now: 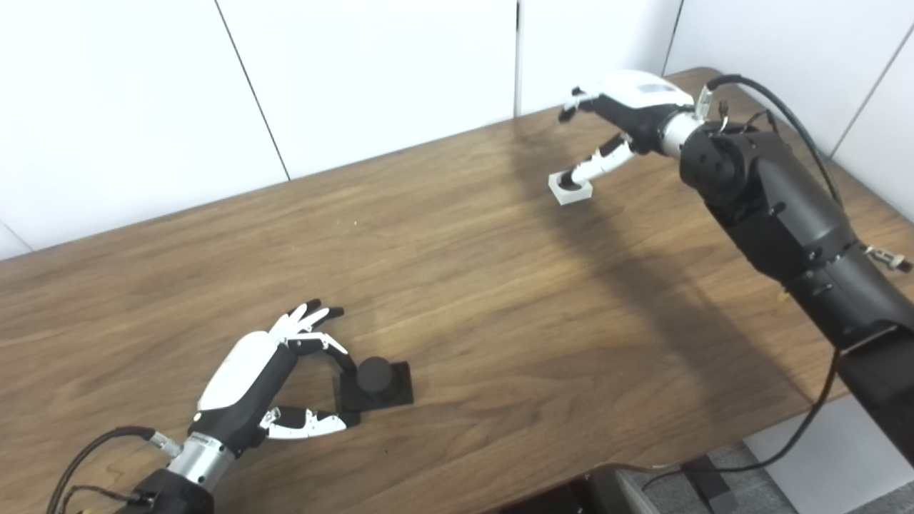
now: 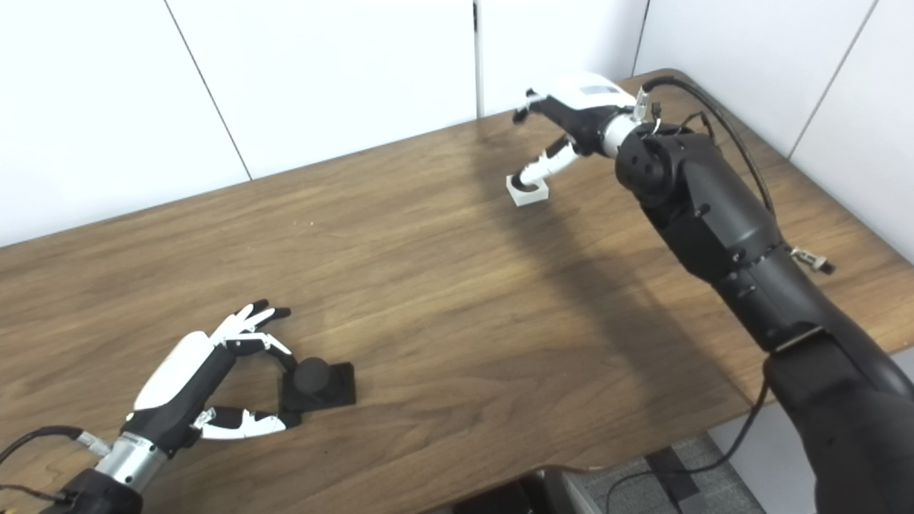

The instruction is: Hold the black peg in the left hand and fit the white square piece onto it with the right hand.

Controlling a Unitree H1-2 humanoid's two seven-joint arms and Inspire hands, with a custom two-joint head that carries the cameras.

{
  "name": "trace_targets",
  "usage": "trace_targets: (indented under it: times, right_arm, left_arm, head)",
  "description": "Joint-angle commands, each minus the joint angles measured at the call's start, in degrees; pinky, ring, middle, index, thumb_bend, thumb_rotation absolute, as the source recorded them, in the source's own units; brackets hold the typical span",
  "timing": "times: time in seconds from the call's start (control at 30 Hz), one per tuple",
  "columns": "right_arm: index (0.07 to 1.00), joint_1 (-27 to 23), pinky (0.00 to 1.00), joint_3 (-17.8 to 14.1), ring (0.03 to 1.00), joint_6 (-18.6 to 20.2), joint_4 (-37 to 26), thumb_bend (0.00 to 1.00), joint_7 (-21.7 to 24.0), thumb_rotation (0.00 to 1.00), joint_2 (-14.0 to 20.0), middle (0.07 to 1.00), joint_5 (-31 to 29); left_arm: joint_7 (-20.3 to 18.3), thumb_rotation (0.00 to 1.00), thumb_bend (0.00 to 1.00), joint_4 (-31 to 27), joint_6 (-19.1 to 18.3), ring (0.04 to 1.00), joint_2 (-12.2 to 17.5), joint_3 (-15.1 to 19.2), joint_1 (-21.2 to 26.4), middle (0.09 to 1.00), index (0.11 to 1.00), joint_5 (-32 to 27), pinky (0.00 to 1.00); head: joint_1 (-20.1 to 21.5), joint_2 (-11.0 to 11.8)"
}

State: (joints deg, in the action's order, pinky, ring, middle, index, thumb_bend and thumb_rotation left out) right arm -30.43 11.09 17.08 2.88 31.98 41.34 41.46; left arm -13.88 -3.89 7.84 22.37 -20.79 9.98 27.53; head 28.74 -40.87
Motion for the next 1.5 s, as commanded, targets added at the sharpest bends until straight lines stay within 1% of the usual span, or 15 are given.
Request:
trace_targets:
  times: [0.0, 0.1, 0.2, 0.4, 0.6, 0.8, 0.93, 1.2, 1.47]
  right_arm:
    - [0.83, -4.2, 0.94, -0.1, 0.991, -0.6, 0.6, 0.74, 0.3, 0.39, 1.8, 0.98, -0.3]
    - [0.829, -4.8, 0.94, 0.7, 0.99, -0.2, 2.0, 0.74, 0.9, 0.37, 1.7, 0.981, 0.0]
    - [0.829, -5.1, 0.93, 1.6, 0.991, 0.5, 2.9, 0.73, 1.3, 0.31, 1.4, 0.981, 0.6]
    - [0.83, -5.9, 0.94, 3.0, 0.994, 1.4, 5.2, 0.72, 1.4, 0.24, 0.7, 0.984, 1.5]
    - [0.839, -6.9, 0.96, 4.0, 1.0, 1.4, 7.3, 0.73, 1.1, 0.24, 0.3, 0.989, 1.3]
    - [0.837, -7.4, 0.96, 4.6, 0.996, 0.9, 9.1, 0.75, 0.2, 0.24, -0.1, 0.982, 1.2]
    - [0.837, -7.3, 0.95, 4.9, 0.987, 0.7, 9.6, 0.75, -0.2, 0.26, -0.2, 0.977, 1.2]
    - [0.84, -6.9, 0.95, 5.0, 0.983, 1.6, 9.0, 0.75, -0.2, 0.26, -0.1, 0.973, 1.1]
    - [0.844, -7.4, 0.96, 5.7, 0.981, 1.4, 10.7, 0.74, -0.2, 0.28, -0.1, 0.968, 1.5]
  left_arm:
    - [-2.3, 0.06, 0.52, 0.0, -1.0, 1.0, 1.1, -0.7, -1.1, 0.929, 0.489, 1.7, 1.0]
    - [-2.4, 0.06, 0.52, -0.3, -1.4, 1.0, 1.0, -0.8, -1.3, 0.928, 0.489, 2.0, 1.0]
    - [-2.6, 0.06, 0.52, -0.5, -1.7, 1.0, 1.0, -0.8, -1.5, 0.928, 0.489, 2.0, 1.0]
    - [-2.5, 0.06, 0.52, -0.5, -1.9, 1.0, 1.0, -1.0, -1.8, 0.929, 0.489, 2.0, 1.0]
    - [-2.5, 0.06, 0.52, -0.8, -2.3, 1.0, 0.8, -1.0, -1.9, 0.93, 0.489, 2.0, 1.0]
    - [-2.3, 0.06, 0.52, -0.9, -2.6, 1.0, 0.8, -1.2, -2.0, 0.93, 0.489, 2.1, 1.0]
    - [-2.4, 0.06, 0.52, -1.2, -2.7, 1.0, 0.9, -1.3, -2.3, 0.931, 0.489, 2.2, 1.0]
    - [-2.3, 0.06, 0.52, -1.2, -2.4, 1.0, 0.9, -1.4, -2.5, 0.93, 0.489, 2.3, 1.0]
    - [-2.2, 0.06, 0.52, -1.1, -2.4, 1.0, 1.0, -1.3, -2.4, 0.934, 0.489, 2.3, 1.0]
  head:
    - [0.0, -0.2]
    - [-0.1, -0.2]
    - [-0.1, -0.3]
    - [-0.3, -0.5]
    - [-0.6, -0.6]
    - [-1.0, -0.8]
    - [-1.0, -0.8]
    - [-1.3, -0.9]
    - [-1.7, -1.0]
